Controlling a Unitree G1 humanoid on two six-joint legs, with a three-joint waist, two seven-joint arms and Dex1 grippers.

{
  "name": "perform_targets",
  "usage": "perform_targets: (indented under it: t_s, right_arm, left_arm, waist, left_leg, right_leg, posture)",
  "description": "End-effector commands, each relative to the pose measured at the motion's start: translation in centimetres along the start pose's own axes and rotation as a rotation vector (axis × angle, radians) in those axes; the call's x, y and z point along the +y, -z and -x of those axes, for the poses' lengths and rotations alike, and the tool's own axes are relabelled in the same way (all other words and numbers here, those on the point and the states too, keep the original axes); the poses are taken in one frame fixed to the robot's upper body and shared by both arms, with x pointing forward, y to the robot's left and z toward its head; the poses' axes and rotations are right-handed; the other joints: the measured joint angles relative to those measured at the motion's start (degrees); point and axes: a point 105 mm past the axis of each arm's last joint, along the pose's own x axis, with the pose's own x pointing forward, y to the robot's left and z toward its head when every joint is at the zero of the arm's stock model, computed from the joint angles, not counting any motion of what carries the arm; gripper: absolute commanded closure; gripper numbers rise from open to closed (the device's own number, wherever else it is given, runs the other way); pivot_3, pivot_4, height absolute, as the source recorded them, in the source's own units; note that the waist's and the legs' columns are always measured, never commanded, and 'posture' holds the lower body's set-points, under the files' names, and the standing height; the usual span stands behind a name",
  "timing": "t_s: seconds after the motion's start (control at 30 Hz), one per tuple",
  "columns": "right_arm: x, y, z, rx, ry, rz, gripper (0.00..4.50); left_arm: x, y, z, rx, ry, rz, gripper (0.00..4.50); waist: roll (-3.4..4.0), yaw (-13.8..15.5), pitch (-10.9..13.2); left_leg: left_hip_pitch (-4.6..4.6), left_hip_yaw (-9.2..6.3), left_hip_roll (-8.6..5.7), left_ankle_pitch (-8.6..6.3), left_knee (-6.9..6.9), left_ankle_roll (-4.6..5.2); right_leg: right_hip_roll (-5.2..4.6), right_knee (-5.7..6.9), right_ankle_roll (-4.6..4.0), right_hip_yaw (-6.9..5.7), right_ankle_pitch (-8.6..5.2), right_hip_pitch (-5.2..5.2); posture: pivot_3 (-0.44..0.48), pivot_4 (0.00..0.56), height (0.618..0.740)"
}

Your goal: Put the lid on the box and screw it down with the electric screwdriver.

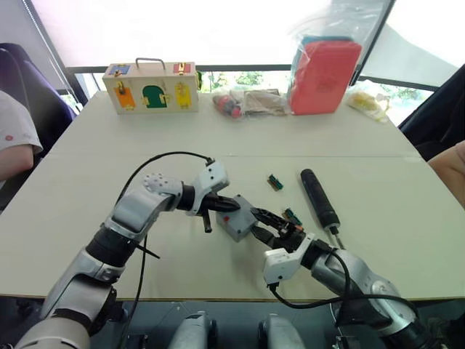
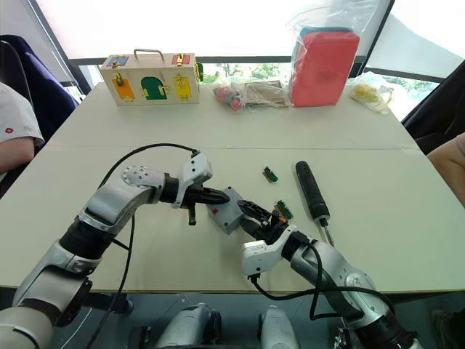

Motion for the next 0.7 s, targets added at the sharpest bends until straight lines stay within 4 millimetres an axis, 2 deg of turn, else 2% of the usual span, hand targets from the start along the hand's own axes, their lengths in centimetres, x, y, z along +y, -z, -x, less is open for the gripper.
perform_targets:
  t_s: [0.03,0.3,0.47,0.57,0.7]
  right_arm:
    - [-0.9,0.0,0.3,-0.008,0.022,0.002,1.75]
    - [-1.0,0.0,1.0,-0.025,0.018,-0.022,1.75]
    - [-1.5,0.2,1.7,-0.031,0.054,-0.049,1.75]
    - [-1.9,0.0,1.9,-0.043,0.080,-0.079,2.45]
    - [-2.0,0.2,1.8,-0.032,0.095,-0.132,4.22]
  left_arm:
    - [-0.1,4.8,-0.9,0.154,-0.018,0.096,4.50]
    - [0.2,4.9,-1.0,0.145,-0.045,0.102,4.50]
    - [0.4,3.8,-0.9,0.085,-0.055,0.112,4.50]
    - [0.3,2.3,-0.8,0.013,-0.044,0.144,4.50]
    - [0.2,1.1,-0.4,-0.038,-0.043,0.142,4.50]
  waist:
    - [0.01,0.2,0.0]
    - [0.02,0.8,-0.1]
    - [0.01,0.8,-0.1]
    - [0.01,0.8,-0.1]
    - [0.01,0.8,-0.1]
  left_leg:
    - [0.00,0.00,0.00,0.00,0.00,0.00]
    - [0.00,0.00,0.00,-0.02,0.01,0.03]
    - [0.01,0.00,0.00,-0.02,0.01,0.04]
    - [-0.01,0.00,0.00,-0.03,0.01,0.04]
    - [-0.02,-0.01,0.00,-0.03,0.01,0.05]
  right_leg:
    - [0.00,0.00,0.00,0.00,0.00,-0.01]
    - [-0.04,-0.01,-0.01,0.04,-0.01,0.02]
    - [-0.07,-0.01,-0.02,0.04,-0.01,0.03]
    - [-0.08,-0.01,-0.02,0.04,-0.01,0.01]
    - [-0.10,-0.02,-0.02,0.04,-0.01,-0.01]
  posture:
    - [0.000,0.150,0.740]
    - [0.000,0.150,0.740]
    - [0.000,0.150,0.740]
    - [0.000,0.150,0.740]
    - [0.000,0.150,0.740]
